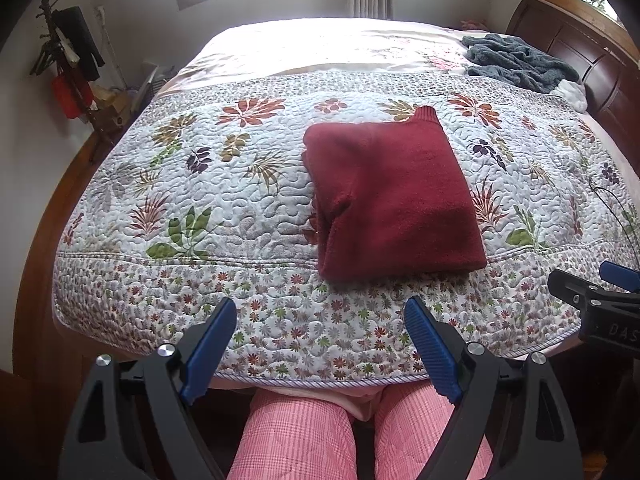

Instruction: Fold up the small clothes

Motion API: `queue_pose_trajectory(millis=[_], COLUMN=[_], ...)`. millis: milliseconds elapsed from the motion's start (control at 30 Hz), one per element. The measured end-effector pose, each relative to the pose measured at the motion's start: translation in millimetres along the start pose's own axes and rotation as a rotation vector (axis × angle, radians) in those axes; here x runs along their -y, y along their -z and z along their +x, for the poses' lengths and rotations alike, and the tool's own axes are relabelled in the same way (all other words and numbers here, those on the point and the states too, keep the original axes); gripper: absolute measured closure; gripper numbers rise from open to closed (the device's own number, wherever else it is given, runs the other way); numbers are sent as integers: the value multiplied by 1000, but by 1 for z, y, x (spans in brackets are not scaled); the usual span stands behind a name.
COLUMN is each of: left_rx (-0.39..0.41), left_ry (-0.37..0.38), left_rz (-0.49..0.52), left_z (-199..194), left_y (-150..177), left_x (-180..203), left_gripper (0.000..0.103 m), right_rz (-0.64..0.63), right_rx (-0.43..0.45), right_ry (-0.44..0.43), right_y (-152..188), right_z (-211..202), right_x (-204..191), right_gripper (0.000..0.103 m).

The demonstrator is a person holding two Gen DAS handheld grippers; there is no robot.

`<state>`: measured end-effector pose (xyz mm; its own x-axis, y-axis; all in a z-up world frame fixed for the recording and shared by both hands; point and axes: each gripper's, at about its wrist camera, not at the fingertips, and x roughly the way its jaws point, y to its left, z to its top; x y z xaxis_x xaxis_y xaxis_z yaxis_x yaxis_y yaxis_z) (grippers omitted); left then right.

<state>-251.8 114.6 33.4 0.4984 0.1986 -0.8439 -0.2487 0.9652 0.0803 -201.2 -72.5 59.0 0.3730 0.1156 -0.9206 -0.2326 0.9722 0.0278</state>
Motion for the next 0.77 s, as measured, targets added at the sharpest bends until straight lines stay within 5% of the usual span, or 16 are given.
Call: queue_pose_trajectory(millis=[767], left_rx=[-6], left_ry=[-5], left_rz=[0], left_z=[5], left_y=[1], left_x=[0], left_gripper=[17], right_rz=[18], right_rx=[4], right_ry=[10], right_y=[-3], right_z=[5], right_x=[7], right_gripper=[5])
